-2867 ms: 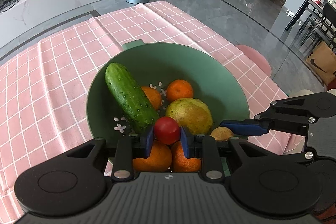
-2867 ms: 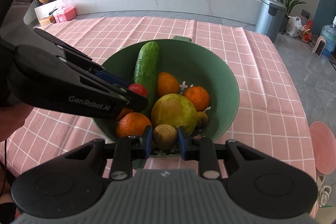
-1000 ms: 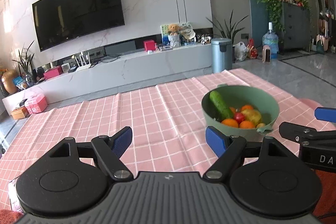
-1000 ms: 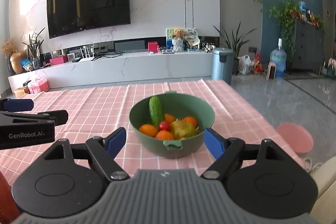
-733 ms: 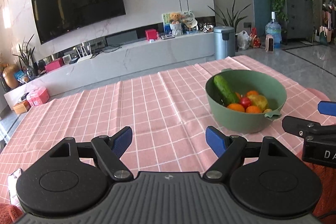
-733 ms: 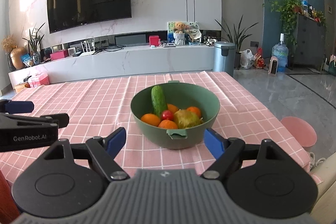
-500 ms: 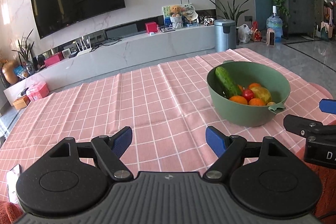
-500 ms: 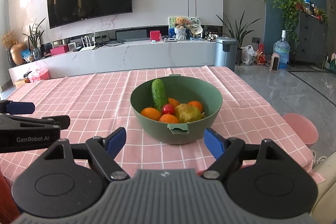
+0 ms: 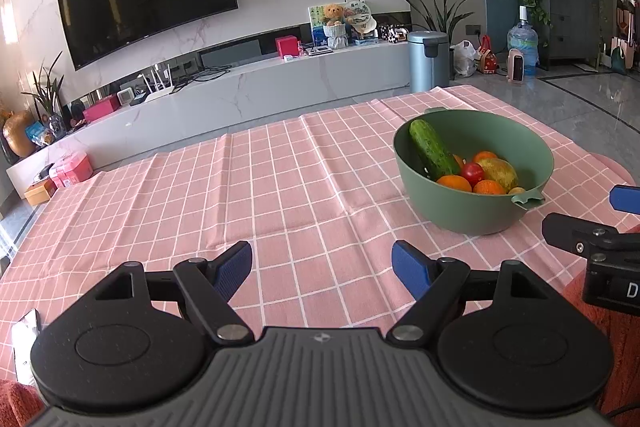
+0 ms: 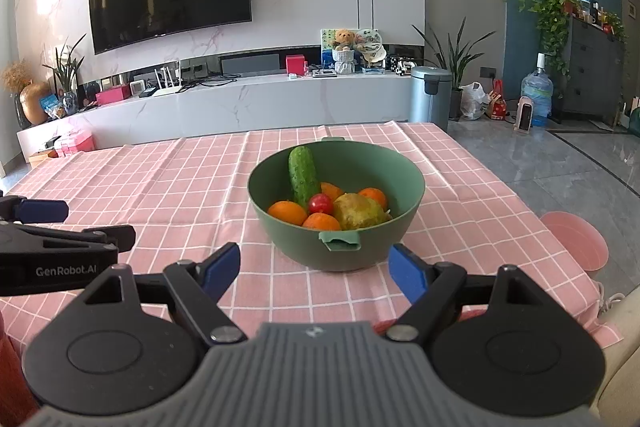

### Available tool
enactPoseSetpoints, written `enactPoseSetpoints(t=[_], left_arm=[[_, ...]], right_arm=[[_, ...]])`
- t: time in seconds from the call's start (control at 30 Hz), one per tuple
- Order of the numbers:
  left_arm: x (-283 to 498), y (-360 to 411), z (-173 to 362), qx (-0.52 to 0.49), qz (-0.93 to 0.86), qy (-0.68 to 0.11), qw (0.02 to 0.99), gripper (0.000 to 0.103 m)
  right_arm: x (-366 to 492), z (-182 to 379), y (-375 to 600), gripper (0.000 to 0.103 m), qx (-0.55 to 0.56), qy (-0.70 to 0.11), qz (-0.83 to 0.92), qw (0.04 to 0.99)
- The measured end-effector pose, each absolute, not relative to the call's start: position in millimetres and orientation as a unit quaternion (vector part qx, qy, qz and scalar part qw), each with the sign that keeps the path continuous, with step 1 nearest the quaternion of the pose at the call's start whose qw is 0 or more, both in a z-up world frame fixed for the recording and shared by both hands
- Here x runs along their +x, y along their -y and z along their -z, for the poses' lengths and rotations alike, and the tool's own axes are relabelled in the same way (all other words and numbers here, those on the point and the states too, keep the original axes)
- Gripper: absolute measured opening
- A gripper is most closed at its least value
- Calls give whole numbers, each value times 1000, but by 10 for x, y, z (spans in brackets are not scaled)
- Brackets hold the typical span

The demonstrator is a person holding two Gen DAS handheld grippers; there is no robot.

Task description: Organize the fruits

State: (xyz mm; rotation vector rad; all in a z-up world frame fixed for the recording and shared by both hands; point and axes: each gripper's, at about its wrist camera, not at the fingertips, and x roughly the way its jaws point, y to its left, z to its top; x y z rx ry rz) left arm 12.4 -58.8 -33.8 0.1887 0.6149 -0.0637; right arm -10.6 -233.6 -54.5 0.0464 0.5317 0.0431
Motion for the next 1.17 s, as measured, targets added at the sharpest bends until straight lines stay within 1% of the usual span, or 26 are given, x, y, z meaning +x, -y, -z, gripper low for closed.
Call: enactPoseSetpoints(t=[1.17], left_arm=[[98,567,269,80,31,-300,950,93]], right_arm=[[-82,589,2349,78,29,-267,-22,963]])
